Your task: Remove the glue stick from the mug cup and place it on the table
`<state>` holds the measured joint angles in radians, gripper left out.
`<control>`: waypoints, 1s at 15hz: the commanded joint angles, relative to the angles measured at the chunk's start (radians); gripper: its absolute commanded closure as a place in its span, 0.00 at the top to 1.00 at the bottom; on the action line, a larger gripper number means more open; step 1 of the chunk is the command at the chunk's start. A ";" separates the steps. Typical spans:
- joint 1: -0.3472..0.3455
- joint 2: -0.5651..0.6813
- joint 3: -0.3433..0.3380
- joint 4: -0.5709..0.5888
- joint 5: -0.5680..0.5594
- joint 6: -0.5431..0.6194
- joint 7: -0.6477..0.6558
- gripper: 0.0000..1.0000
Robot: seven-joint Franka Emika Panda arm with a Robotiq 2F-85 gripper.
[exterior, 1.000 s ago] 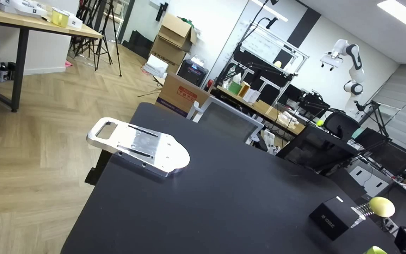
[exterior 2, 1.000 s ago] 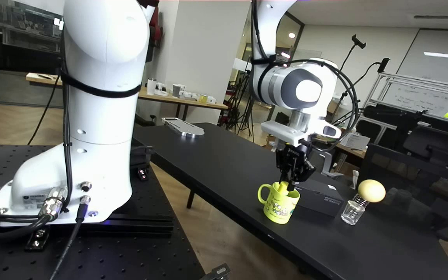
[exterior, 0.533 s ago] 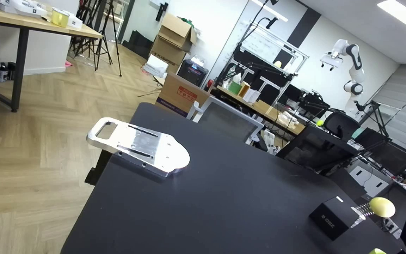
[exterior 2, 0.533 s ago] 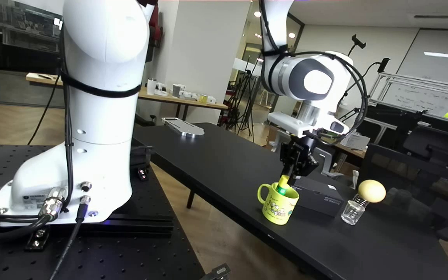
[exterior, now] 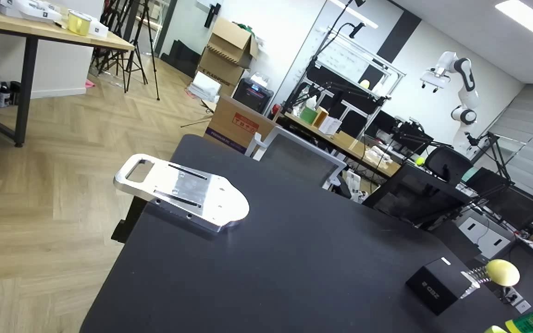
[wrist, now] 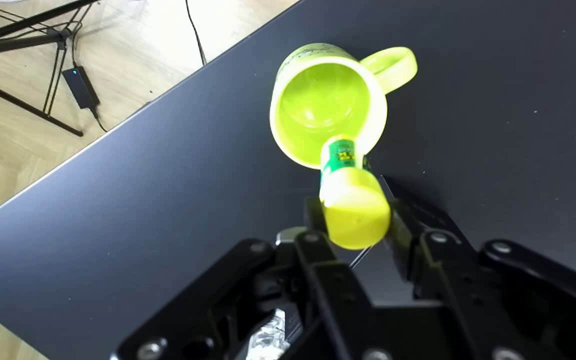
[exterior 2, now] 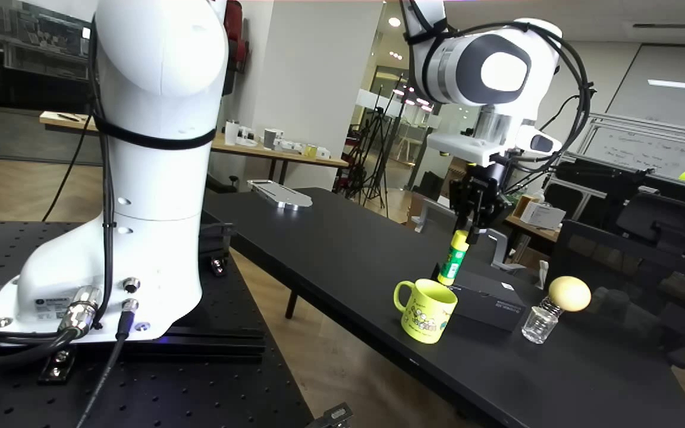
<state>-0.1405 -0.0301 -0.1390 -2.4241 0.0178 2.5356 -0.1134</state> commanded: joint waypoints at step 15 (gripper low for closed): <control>0.019 0.046 0.017 0.100 -0.003 -0.013 -0.026 0.09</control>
<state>-0.1330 -0.0291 -0.1318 -2.4104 0.0166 2.5370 -0.1378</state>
